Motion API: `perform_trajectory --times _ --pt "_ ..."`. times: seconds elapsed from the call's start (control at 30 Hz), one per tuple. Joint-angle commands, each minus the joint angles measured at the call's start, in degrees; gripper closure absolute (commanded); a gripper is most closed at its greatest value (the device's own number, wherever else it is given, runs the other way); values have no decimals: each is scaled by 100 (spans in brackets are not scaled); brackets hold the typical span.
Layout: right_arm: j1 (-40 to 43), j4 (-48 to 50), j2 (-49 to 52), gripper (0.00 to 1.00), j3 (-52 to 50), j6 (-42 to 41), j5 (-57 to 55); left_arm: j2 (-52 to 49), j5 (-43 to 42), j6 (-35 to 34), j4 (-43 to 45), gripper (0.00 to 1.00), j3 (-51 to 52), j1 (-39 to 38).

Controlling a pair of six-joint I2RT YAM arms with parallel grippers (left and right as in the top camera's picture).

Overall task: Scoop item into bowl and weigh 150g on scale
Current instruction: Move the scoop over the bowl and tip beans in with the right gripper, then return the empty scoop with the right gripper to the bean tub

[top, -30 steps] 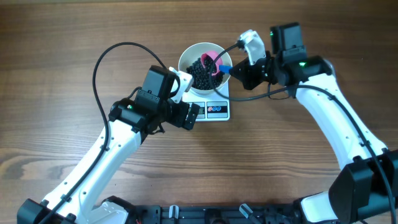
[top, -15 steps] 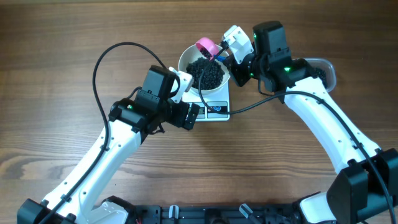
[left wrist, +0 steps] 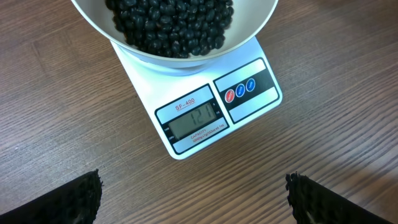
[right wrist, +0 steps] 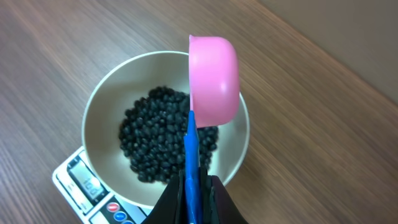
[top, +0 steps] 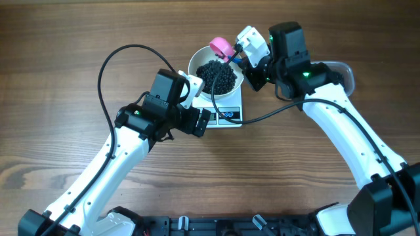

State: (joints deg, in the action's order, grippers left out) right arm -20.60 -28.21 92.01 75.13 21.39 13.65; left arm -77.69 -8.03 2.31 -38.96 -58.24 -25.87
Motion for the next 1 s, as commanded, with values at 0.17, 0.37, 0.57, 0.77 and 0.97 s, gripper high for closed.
perform_trajectory --times 0.17,0.37,0.57,0.77,0.97 --pt "-24 122 -391 96 17 -35 -267 52 -68 46 15 0 -87 26" --pt "-24 66 -339 96 17 367 -258 52 -68 46 17 0 -87 26" --pt "22 481 -717 96 17 -1049 151 52 -68 46 15 0 -87 26" --pt "560 417 -1250 96 17 -1246 140 52 -68 46 17 0 -87 26" --pt "1797 -177 -1698 96 17 -1259 142 52 -68 46 17 0 -87 26"
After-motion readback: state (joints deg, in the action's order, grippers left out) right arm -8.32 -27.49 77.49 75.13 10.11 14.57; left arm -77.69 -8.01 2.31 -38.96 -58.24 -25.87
